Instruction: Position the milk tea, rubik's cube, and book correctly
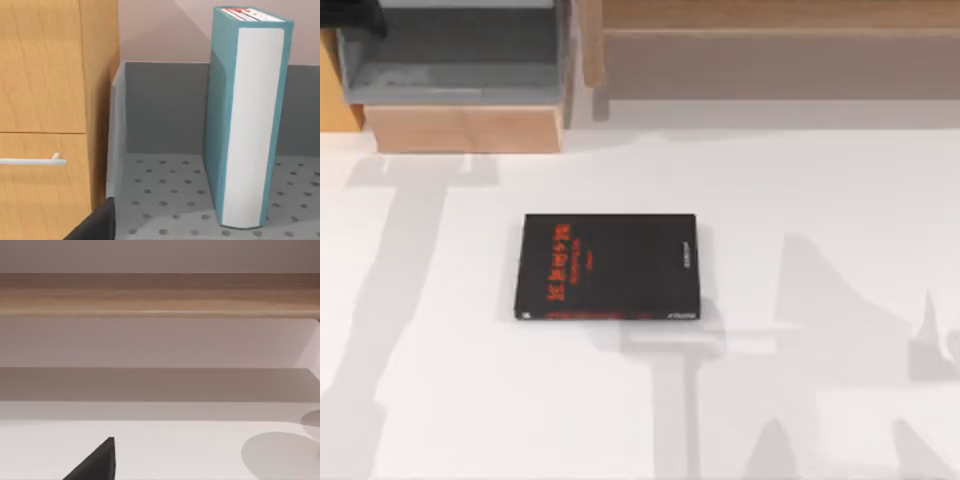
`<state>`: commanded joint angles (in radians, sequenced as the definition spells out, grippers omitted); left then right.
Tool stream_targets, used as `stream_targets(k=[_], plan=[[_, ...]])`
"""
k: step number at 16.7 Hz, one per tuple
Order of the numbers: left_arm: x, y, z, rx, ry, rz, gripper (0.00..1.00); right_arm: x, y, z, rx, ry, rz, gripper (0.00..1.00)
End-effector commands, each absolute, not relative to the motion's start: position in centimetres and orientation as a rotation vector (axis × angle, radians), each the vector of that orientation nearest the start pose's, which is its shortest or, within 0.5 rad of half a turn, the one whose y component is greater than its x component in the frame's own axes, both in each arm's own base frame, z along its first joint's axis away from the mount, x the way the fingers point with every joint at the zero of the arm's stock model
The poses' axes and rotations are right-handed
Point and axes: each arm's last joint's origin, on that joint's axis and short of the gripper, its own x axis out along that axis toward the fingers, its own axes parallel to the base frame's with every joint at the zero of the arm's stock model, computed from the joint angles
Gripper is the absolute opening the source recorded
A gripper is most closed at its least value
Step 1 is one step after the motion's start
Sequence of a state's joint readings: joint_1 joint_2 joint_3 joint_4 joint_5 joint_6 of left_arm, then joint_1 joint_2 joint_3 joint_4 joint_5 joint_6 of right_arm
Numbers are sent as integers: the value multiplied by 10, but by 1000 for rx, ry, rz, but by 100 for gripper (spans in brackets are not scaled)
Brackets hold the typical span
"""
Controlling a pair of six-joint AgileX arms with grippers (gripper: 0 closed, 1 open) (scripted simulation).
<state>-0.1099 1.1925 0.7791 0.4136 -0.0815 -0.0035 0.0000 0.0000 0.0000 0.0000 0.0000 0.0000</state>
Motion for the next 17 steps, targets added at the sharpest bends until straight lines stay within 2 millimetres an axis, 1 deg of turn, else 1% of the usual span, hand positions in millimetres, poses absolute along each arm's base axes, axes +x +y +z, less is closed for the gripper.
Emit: stream_targets(k=[2, 4, 6, 8, 9, 11, 17], plan=[[320, -35, 294, -17, 24, -19, 100, 106, -1, 160, 0, 0, 0, 100], [360, -44, 280, -16, 37, -18, 100, 106, -1, 160, 0, 0, 0, 100], [393, -53, 266, -16, 36, -18, 100, 106, -1, 160, 0, 0, 0, 100], [416, -60, 256, -18, 25, -18, 100, 106, -1, 160, 0, 0, 0, 100], [424, -62, 252, -18, 17, -17, 100, 106, -1, 160, 0, 0, 0, 100], [433, -65, 248, -20, 7, -17, 100, 106, -1, 160, 0, 0, 0, 100], [434, -64, 248, -20, 8, -14, 100, 106, -1, 160, 0, 0, 0, 100]])
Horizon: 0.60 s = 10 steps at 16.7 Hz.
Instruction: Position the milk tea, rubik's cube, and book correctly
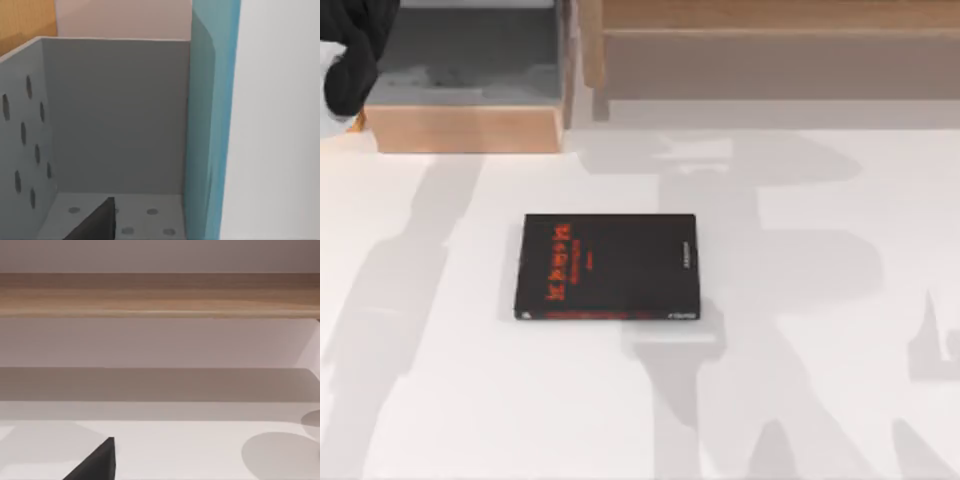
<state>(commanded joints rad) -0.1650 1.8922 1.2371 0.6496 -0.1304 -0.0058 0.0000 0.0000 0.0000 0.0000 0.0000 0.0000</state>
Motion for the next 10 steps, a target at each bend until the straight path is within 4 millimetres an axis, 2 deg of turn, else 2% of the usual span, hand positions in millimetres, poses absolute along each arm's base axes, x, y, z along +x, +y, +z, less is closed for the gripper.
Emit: stream_targets(k=[7, 10], plan=[[462, -66, 248, -20, 5, -17, 100, 106, -1, 160, 0, 0, 0, 100], [464, -66, 248, -20, 5, -17, 100, 106, -1, 160, 0, 0, 0, 100]])
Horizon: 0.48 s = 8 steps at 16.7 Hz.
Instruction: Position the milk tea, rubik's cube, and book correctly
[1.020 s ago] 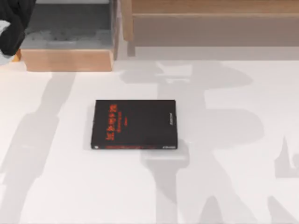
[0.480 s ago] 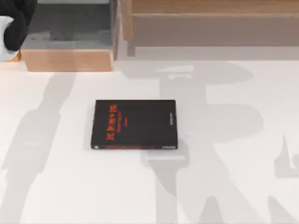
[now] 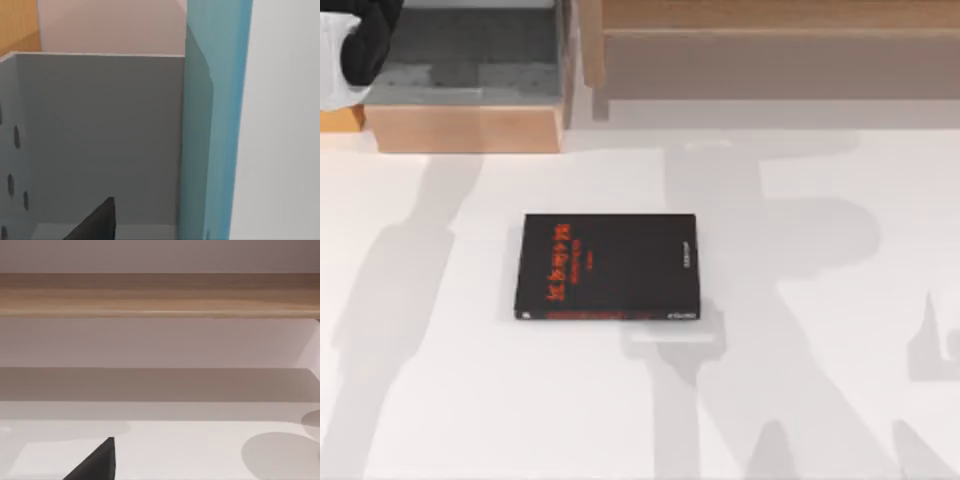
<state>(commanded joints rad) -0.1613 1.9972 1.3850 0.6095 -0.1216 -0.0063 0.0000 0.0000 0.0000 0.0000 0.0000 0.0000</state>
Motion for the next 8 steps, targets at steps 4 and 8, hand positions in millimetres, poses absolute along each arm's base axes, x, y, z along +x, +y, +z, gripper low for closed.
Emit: stream_targets(k=[4, 8], plan=[[464, -66, 248, -20, 5, -17, 77, 106, -1, 160, 0, 0, 0, 100], [464, -66, 248, -20, 5, -17, 47, 106, -1, 160, 0, 0, 0, 100]])
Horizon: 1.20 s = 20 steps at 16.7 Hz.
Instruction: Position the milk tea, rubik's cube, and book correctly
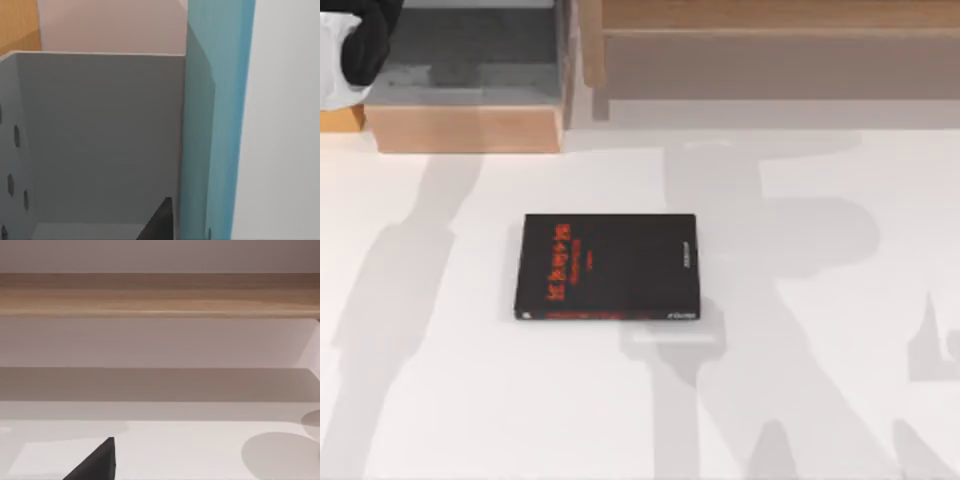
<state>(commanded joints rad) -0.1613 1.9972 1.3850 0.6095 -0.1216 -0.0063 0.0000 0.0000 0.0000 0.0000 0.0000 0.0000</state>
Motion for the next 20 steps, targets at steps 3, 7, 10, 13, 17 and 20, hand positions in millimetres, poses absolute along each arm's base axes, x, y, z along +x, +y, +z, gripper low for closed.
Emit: stream_targets(k=[3, 7, 10, 13, 17, 20], plan=[[464, -66, 248, -20, 5, -17, 25, 106, -1, 160, 0, 0, 0, 100], [464, -66, 248, -20, 5, -17, 0, 106, -1, 160, 0, 0, 0, 100], [464, -66, 248, -20, 5, -17, 0, 106, -1, 160, 0, 0, 0, 100], [464, -66, 248, -20, 5, -17, 0, 106, -1, 160, 0, 0, 0, 100], [461, -67, 251, -19, 3, -18, 0, 106, -1, 160, 0, 0, 0, 100], [456, -67, 256, -19, 3, -18, 0, 106, -1, 160, 0, 0, 0, 100]])
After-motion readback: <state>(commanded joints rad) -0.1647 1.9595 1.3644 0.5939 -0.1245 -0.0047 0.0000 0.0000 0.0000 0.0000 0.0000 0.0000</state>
